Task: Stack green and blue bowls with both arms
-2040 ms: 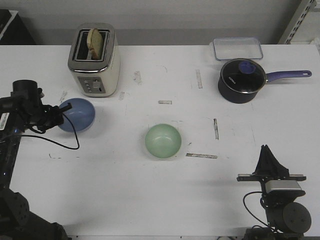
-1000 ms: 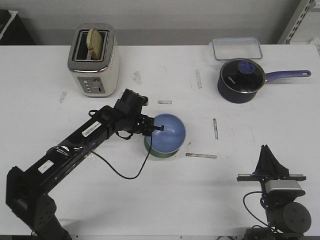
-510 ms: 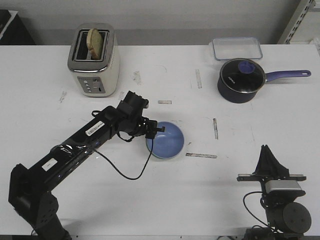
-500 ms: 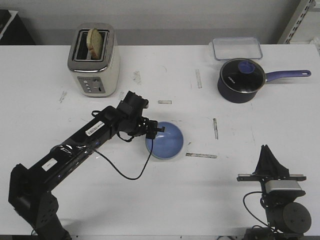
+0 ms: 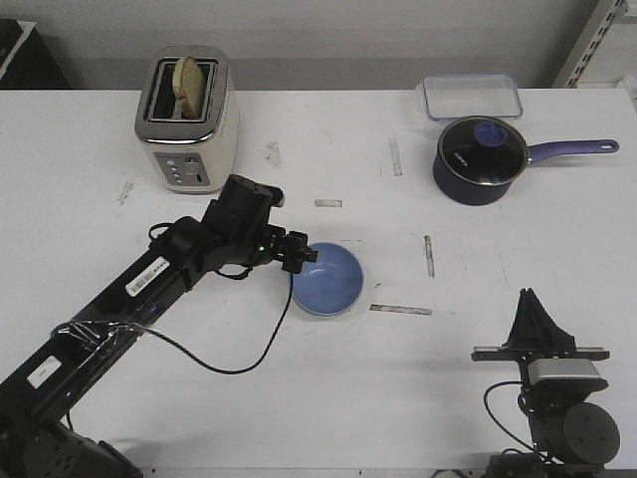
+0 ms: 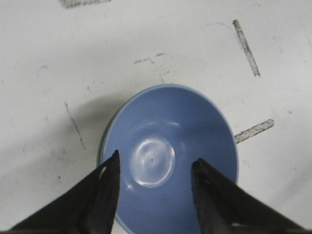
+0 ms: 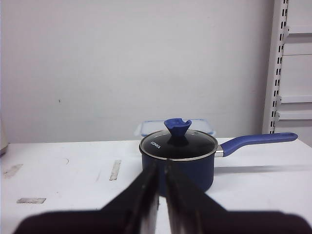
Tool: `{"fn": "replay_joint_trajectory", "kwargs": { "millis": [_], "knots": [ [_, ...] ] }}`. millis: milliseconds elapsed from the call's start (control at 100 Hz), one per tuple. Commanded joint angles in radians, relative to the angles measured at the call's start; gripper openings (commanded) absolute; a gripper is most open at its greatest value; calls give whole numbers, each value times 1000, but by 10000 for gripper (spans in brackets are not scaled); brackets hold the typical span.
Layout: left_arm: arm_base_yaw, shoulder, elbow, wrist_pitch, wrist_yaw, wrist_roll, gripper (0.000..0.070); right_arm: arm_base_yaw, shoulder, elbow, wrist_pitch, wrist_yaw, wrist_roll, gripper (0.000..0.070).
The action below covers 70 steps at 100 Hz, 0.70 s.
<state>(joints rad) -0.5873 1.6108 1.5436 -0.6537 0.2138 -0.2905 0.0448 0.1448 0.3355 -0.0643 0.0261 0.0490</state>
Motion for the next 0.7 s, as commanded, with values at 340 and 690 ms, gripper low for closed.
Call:
{"fn": "replay_joint_trajectory", "kwargs": {
  "millis": [340, 690],
  "knots": [
    [4, -311, -366, 475, -102, 378, 82, 1, -2, -2, 11, 0, 3, 13],
    [98, -588, -692, 755, -220, 377, 1, 1, -2, -2, 11, 0, 3, 13]
  ]
}}
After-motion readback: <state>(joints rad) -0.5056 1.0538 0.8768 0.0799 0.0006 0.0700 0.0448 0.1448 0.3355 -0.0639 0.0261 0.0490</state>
